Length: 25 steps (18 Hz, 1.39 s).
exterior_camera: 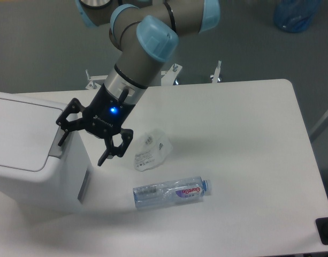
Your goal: Open the trash can
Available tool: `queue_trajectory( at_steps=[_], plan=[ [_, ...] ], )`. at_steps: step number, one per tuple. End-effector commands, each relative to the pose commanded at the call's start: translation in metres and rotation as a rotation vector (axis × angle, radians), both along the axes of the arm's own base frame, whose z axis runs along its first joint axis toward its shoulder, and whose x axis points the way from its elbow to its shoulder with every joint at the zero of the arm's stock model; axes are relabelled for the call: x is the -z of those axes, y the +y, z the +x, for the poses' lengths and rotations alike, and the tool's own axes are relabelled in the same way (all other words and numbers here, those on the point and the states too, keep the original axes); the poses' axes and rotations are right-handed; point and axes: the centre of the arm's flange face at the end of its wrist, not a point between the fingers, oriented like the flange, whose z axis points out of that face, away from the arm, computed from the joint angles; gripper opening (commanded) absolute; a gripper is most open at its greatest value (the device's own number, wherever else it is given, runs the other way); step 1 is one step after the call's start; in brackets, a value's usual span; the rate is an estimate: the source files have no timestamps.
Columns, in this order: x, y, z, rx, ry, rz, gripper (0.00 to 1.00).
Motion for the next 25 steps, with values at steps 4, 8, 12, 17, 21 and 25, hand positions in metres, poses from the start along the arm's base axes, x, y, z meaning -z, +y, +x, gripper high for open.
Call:
queue_trajectory(
  at_steps=[4, 8, 12, 17, 21, 25],
  plan=[
    [0.0, 0.0, 0.0, -0.001, 0.002, 0.0, 1.0],
    [-0.002, 0.0, 0.0, 0.001, 0.005, 0.003, 1.0],
    [0.0, 0.0, 0.0, -0.001, 0.005, -0.001, 1.0],
    [0.003, 0.001, -0.001, 0.0, 0.002, -0.005, 1.0],
    [-0.006, 0.002, -0.002, -0.001, 0.017, 0.013, 1.0],
    [-0.045, 0.003, -0.014, -0.011, 0.079, 0.077, 1.0]
  ],
)
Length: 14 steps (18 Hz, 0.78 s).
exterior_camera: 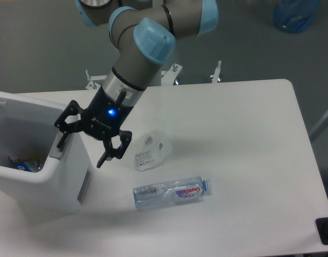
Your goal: Open the trash can
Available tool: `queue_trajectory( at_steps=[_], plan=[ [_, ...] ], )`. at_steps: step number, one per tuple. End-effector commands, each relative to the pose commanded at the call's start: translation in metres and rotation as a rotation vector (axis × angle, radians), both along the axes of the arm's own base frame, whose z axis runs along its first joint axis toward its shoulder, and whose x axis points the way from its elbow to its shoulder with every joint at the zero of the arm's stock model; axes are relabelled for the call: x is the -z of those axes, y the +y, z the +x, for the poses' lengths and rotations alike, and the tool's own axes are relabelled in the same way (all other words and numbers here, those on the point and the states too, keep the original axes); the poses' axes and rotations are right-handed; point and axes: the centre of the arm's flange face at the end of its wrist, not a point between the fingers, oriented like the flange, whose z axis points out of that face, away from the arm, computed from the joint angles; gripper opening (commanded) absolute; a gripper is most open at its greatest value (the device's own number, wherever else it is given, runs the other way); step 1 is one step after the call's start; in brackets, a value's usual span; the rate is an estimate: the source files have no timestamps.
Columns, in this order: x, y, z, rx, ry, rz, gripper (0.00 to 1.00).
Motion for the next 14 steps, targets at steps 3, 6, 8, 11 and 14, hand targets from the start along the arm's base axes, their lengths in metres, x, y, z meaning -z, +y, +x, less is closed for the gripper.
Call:
queue_trajectory(
  at_steps=[3, 6, 8, 11, 14],
  plan=[
    [-0.017, -0.013, -0.03, -0.048, 0.037, 0.029, 1.0],
    [-0.023, -0.032, -0.063, -0.072, 0.104, 0.061, 1.0],
    [-0.023, -0.049, -0.089, -0.061, 0.175, 0.076, 1.0],
    [-0.018, -0.072, -0.123, -0.044, 0.265, 0.084, 1.0],
    [0.008, -0.099, -0.166, -0.066, 0.292, 0.059, 1.0]
  ],
)
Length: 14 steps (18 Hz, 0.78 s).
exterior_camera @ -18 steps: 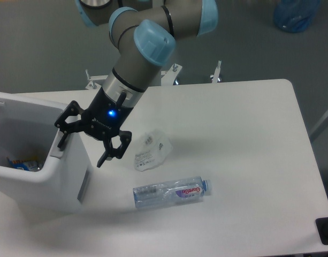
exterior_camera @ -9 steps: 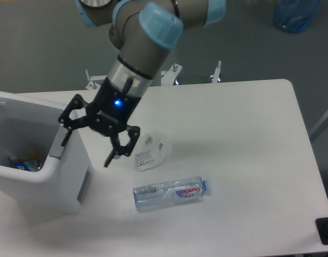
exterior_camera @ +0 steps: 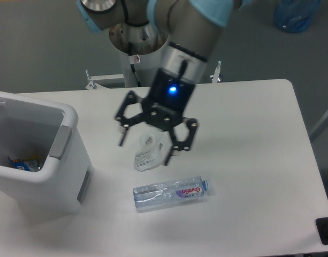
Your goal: Open the trash can
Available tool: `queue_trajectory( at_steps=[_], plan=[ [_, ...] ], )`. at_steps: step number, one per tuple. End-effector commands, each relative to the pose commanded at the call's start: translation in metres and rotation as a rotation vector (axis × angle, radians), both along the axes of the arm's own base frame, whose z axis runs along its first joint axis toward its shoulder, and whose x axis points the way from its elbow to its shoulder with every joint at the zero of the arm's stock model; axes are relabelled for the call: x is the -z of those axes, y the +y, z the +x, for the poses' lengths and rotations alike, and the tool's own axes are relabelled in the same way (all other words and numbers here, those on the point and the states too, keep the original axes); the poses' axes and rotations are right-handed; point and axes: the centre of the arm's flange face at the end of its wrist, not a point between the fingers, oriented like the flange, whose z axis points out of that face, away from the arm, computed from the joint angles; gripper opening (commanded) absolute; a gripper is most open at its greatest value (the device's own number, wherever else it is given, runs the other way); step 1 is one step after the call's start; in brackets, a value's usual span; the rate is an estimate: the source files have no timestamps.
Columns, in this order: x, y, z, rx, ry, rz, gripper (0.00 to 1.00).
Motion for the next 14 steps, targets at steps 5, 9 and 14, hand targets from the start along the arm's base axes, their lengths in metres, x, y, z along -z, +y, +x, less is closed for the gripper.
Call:
queue_trajectory(
  at_steps=[5, 9, 14],
  plan=[
    [0.048, -0.047, -0.06, -0.035, 0.219, -0.295, 1.0],
    [0.084, -0.058, -0.08, 0.029, 0.318, -0.512, 1.0],
    [0.084, -0.06, -0.082, 0.119, 0.303, -0.601, 1.0]
  ],
)
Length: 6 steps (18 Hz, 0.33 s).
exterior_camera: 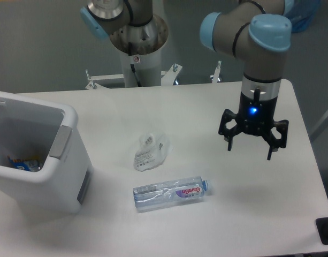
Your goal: Open the trash can
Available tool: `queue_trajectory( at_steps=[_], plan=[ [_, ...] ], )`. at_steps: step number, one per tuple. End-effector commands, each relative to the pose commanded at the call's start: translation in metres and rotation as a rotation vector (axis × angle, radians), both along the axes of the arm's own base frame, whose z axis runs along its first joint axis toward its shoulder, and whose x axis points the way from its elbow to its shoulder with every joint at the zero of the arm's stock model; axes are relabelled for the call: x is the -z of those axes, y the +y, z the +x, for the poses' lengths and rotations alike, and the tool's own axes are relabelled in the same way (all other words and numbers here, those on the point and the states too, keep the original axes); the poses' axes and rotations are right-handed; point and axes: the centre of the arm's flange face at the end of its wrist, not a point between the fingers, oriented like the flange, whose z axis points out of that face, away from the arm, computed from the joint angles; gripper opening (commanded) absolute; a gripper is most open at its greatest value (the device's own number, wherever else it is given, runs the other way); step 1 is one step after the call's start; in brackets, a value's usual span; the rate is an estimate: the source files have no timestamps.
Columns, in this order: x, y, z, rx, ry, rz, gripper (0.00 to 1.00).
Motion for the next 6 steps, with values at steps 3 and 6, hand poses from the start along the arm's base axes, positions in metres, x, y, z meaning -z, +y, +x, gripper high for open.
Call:
queue_trajectory(
  at_steps=[3, 6],
  plan=[
    [0.0081, 0.0002, 0.0026, 0.087, 0.005, -0.103, 1.0],
    [0.013, 0.008, 0.0093, 0.102, 0.012, -0.14, 1.0]
  ],
)
